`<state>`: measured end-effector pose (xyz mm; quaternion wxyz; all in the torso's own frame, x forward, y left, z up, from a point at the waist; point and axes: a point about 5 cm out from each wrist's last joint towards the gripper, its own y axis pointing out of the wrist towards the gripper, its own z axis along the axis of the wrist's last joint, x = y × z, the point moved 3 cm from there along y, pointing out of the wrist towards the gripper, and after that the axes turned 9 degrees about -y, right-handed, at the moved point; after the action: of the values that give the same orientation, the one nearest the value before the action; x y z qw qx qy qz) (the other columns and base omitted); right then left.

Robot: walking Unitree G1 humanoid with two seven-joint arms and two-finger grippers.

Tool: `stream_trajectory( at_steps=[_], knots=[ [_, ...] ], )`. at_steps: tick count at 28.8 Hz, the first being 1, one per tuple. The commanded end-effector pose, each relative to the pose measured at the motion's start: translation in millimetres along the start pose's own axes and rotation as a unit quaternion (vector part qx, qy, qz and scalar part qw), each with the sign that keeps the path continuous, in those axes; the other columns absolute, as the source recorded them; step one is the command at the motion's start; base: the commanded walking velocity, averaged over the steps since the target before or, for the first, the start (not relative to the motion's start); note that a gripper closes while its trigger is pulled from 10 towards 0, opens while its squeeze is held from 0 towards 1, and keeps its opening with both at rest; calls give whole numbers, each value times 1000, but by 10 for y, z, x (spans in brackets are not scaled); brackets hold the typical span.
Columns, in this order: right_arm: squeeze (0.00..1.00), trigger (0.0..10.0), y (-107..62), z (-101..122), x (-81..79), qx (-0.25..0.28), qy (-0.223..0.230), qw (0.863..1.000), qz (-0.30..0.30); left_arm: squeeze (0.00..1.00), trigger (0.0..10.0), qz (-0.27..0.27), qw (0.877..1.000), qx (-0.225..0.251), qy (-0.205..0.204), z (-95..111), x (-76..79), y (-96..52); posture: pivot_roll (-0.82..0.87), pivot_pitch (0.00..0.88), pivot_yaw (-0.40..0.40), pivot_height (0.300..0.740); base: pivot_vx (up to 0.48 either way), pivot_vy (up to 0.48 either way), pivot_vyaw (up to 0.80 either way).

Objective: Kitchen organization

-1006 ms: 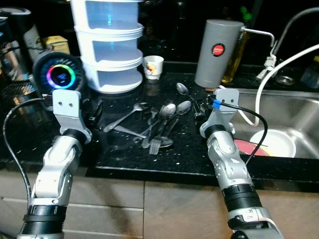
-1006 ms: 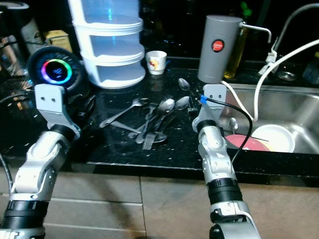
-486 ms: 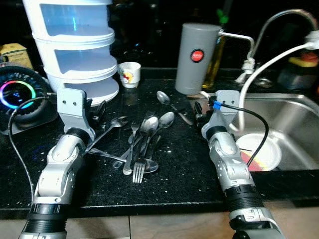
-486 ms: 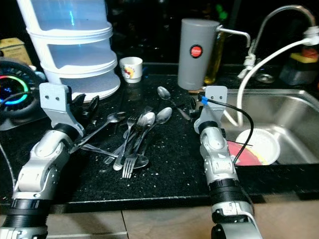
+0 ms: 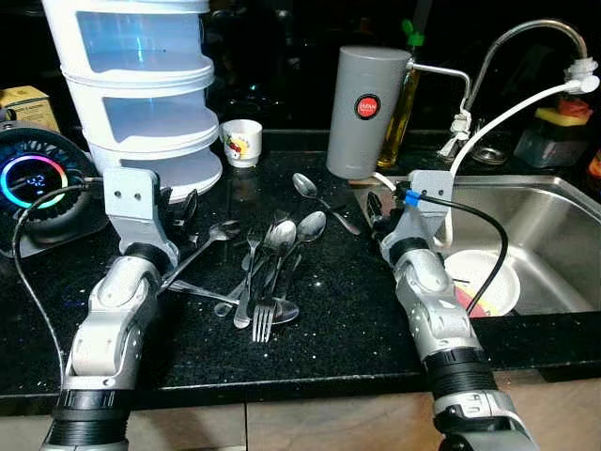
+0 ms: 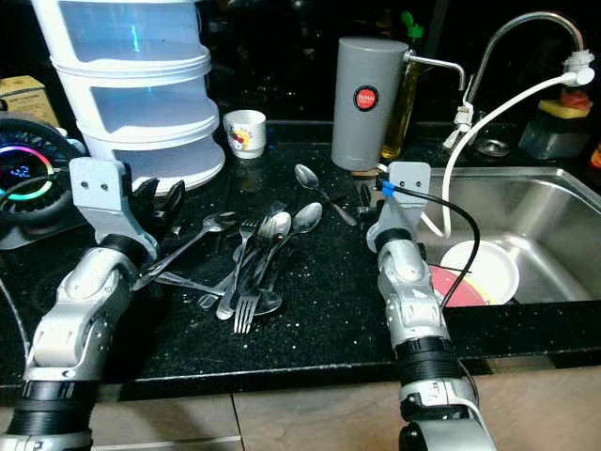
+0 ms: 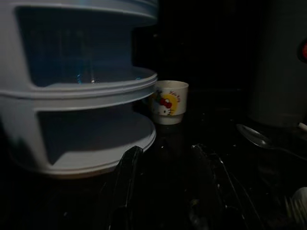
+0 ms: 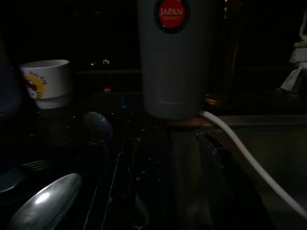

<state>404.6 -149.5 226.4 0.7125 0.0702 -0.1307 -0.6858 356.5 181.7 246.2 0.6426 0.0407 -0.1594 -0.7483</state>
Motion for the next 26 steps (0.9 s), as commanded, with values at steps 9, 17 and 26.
stream_trajectory(
  at_steps=[9,17,26],
  knots=[
    [0,10000,1,-31,-11,-8,9,1000,0,0,10000,2,1000,-13,-12,-34,26,-8,75,33,-15,740,0,-71,0],
    [0,10000,10,-34,-12,-10,9,1000,4,0,10000,6,1000,-16,-18,-41,20,-14,70,35,-19,740,0,-338,0],
    [0,10000,18,-31,-18,-10,8,1000,6,0,10000,8,1000,-17,-21,-45,12,-22,68,35,-22,740,0,-340,0]
  ],
)
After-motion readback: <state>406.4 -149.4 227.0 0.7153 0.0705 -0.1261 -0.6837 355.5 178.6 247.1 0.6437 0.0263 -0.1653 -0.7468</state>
